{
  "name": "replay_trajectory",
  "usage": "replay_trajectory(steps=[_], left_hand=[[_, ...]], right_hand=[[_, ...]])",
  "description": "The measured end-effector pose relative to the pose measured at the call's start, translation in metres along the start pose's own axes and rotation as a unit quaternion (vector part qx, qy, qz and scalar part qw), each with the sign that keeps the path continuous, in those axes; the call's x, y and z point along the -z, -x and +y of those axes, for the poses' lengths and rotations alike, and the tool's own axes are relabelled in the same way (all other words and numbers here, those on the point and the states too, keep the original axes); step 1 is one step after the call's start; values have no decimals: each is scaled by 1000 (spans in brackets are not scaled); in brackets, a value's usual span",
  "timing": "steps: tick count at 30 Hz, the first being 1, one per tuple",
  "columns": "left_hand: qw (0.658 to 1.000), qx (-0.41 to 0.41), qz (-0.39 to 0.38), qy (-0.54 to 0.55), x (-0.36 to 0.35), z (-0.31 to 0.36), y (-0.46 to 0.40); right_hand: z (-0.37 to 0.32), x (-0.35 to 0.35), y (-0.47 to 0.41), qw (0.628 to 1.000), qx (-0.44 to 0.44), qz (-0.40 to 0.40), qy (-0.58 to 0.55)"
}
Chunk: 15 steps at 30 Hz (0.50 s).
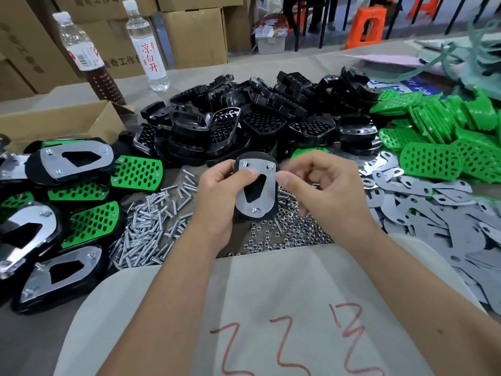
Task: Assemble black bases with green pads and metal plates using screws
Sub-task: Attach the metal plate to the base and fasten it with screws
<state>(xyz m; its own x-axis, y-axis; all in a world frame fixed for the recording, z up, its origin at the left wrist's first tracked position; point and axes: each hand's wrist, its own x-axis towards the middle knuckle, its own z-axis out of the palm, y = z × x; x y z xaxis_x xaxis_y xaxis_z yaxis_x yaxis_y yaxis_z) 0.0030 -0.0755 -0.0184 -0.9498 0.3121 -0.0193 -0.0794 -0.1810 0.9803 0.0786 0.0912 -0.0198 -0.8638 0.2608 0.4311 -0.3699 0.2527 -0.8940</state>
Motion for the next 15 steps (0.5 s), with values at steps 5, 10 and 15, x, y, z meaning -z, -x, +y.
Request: replay_trajectory(steps=[5,10,15], left_hand=[[1000,0,3,3,-1,0,0],[1000,-7,3,-12,-2,1,0],[1000,-11,1,-22,-5,0,2]], right_hand=[[1,-2,-3,999,0,37,13],[0,-2,-3,1000,-6,11,17],[-1,-3,-5,998,-1,58,29]])
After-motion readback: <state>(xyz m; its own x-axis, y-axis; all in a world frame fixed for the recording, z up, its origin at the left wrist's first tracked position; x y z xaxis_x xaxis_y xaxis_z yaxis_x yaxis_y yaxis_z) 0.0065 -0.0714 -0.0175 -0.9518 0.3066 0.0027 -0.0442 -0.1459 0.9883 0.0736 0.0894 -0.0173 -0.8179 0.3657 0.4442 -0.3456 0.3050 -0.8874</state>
